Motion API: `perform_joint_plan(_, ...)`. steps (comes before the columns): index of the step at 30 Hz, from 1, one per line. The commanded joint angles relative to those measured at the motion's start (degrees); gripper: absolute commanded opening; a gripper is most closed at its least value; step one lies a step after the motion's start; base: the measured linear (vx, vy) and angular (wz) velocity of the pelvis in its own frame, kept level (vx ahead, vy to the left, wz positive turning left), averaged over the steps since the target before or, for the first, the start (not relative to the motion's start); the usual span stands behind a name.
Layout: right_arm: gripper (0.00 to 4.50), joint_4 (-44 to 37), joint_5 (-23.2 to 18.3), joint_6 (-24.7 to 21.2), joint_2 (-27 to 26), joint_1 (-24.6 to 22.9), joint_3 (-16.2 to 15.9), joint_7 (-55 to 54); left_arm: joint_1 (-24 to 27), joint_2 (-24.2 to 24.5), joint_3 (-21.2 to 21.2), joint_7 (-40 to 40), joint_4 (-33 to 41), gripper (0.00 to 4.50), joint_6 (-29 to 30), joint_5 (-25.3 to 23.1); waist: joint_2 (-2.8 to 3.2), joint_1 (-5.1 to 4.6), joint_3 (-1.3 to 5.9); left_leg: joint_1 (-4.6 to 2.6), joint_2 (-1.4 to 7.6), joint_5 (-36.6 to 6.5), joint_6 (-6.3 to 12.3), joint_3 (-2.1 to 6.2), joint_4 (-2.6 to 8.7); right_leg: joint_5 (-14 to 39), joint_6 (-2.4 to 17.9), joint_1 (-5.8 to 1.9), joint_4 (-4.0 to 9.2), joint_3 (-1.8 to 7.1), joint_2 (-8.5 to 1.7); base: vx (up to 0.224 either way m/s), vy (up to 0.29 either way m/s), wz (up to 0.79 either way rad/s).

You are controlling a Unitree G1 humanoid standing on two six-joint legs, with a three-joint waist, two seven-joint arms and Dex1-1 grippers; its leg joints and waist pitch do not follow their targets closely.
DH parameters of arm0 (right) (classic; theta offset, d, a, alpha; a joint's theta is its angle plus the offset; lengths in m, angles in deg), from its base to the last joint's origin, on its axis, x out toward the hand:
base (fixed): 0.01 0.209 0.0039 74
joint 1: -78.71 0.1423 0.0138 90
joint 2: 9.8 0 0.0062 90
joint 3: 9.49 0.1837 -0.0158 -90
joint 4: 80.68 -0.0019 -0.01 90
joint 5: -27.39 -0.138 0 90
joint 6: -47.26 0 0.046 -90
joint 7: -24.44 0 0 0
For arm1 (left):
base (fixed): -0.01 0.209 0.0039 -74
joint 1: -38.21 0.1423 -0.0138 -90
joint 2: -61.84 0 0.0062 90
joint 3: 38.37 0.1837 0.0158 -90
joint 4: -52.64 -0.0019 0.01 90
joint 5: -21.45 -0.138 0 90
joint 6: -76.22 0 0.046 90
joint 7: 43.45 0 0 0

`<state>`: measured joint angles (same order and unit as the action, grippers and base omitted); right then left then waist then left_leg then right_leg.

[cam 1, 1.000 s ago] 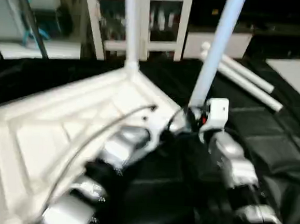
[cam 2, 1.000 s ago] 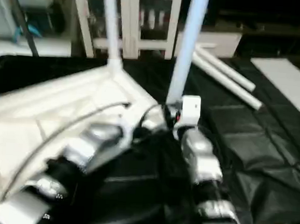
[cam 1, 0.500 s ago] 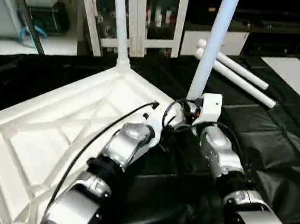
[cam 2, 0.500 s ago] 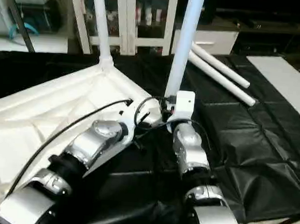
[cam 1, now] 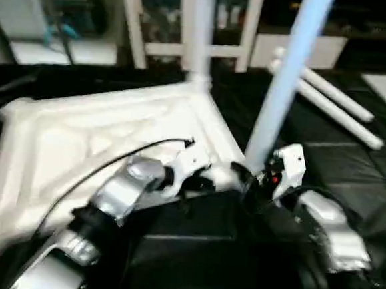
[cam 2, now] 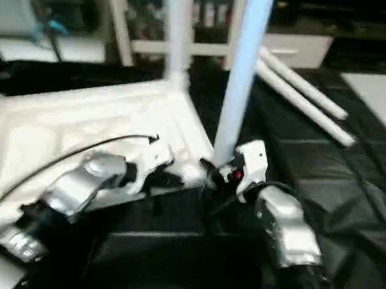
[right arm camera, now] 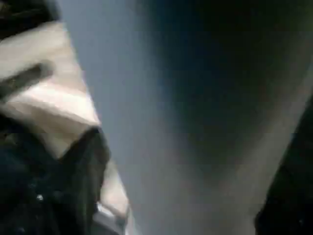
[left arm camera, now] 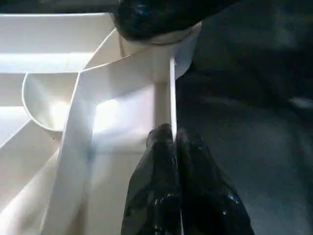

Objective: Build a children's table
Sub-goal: Rotate leg to tighten

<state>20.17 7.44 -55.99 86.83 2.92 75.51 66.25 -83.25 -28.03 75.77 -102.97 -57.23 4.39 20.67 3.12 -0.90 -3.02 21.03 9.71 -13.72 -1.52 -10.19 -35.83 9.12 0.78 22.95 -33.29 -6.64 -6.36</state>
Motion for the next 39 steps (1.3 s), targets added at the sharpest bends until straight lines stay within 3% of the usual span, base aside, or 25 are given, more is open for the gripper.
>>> perform_joint_plan(1, 4.27, -6.3, -2.6, -2.8, 5.1, -2.9, -1.4, 7.2, 1.8, 2.5, 3.3, -7.2, 3.1, 0.00, 0.8, 1.9, -0.70, 0.59, 4.23, -0.17, 3.80, 0.8, 9.30, 1.24, 4.39, 0.8, 16.5, -2.98, 1.75, 3.65, -3.39, 0.062, 0.004, 0.00)
perform_joint_plan(3, 4.36, -9.7, -3.6, -4.1, 10.1, -5.4, -1.7, 12.0, 2.6, 5.1, 4.2, -12.0, 6.1, 0.00, 1.5, 3.8, -0.87, 1.39, 4.47, -0.53, 3.84, 3.8, 11.39, 1.21, 4.00, -3.8, 17.2, -3.05, 1.06, 3.85, -3.17, 0.064, 0.007, 0.00)
perform_joint_plan(4, 4.36, -11.4, -3.7, -4.8, 12.6, -6.6, -1.6, 14.2, 2.8, 6.5, 4.6, -13.9, 7.7, 0.00, 2.3, 4.3, -0.95, 1.58, 4.29, -0.34, 3.66, 4.6, 12.53, 1.08, 3.93, -4.0, 17.4, -3.00, 0.98, 3.96, -3.15, 0.050, 0.009, 0.02)
perform_joint_plan(6, 4.36, -13.0, -3.6, -6.0, 14.6, -7.6, -1.4, 15.9, 2.9, 7.4, 4.8, -15.0, 8.7, 0.00, 2.7, 4.3, -1.05, 1.74, 4.02, -0.34, 3.64, 2.5, 12.54, 0.94, 3.95, -0.5, 17.3, -2.75, 1.36, 4.22, -3.17, 0.025, 0.005, 0.01)
perform_joint_plan(7, 4.36, -14.1, -3.8, -6.9, 15.8, -8.1, -1.5, 17.2, 2.8, 7.8, 4.7, -15.4, 8.9, 0.00, 2.8, 4.2, -0.74, 1.84, 3.88, -0.34, 3.65, 0.7, 11.57, 0.98, 4.15, 2.4, 16.9, -2.92, 1.78, 4.21, -3.06, 0.000, 0.000, 0.00)
perform_joint_plan(8, 4.36, -14.9, -3.9, -7.8, 16.5, -8.4, -1.5, 17.9, 2.7, 7.9, 4.5, -15.7, 9.0, 0.00, 2.7, 4.2, -0.83, 1.93, 3.79, -0.35, 3.71, -0.3, 10.95, 0.98, 4.26, 4.0, 16.7, -2.93, 1.87, 4.28, -3.09, 0.000, 0.000, 0.00)
perform_joint_plan(12, 4.36, -16.4, -3.0, -8.3, 18.0, -8.8, -2.9, 18.1, 2.0, 8.4, 4.2, -15.3, 7.8, 0.00, 1.8, 3.7, -0.85, 2.43, 3.17, -1.04, 3.80, -10.3, 4.68, 0.70, 5.23, 15.9, 14.0, -2.50, 3.34, 4.52, -2.92, 0.000, 0.000, 0.00)
perform_joint_plan(15, 4.36, -16.7, -3.3, -8.9, 17.8, -8.5, -3.4, 17.7, 1.8, 8.8, 4.4, -15.2, 7.9, 0.00, 2.0, 4.0, -0.98, 2.37, 3.05, -0.89, 3.74, -12.4, 2.49, 0.73, 5.53, 20.2, 11.8, -2.60, 3.71, 4.57, -2.97, 0.000, 0.000, 0.00)
perform_joint_plan(18, 4.36, -16.9, -2.6, -9.2, 17.5, -8.5, -3.8, 18.4, 2.0, 8.8, 4.3, -15.1, 8.2, 0.00, 2.3, 3.9, -1.06, 2.38, 3.23, -0.83, 3.70, -11.6, 2.23, 0.74, 5.49, 19.4, 11.2, -2.61, 3.63, 4.65, -2.95, 0.000, 0.000, 0.00)
perform_joint_plan(25, 4.21, -16.6, -2.8, -9.8, 17.3, -8.2, -4.5, 19.0, 2.0, 8.8, 4.2, -14.8, 8.0, 0.00, 2.0, 3.8, -1.05, 2.54, 3.66, -0.55, 3.60, -6.7, 4.25, 0.61, 5.00, 12.4, 13.2, -2.84, 2.82, 4.61, -2.88, 0.000, 0.000, 0.00)
perform_joint_plan(32, 3.54, -16.6, -3.5, -10.8, 16.3, -7.9, -4.3, 19.6, 1.7, 8.7, 4.0, -14.6, 7.5, 0.00, 1.7, 3.6, -0.95, 2.57, 3.50, -0.61, 3.61, -8.2, 3.82, 0.64, 5.10, 15.5, 12.7, -2.84, 3.16, 4.55, -2.90, 0.000, 0.000, 0.00)
perform_joint_plan(39, 2.94, -16.6, -4.1, -11.6, 16.0, -7.8, -4.3, 19.8, 1.6, 8.4, 3.9, -14.8, 7.1, 0.00, 1.9, 3.7, -1.09, 2.57, 3.67, -0.55, 3.55, -6.7, 4.34, 0.58, 4.91, 13.0, 13.3, -2.95, 2.87, 4.55, -2.85, 0.000, 0.000, 0.00)
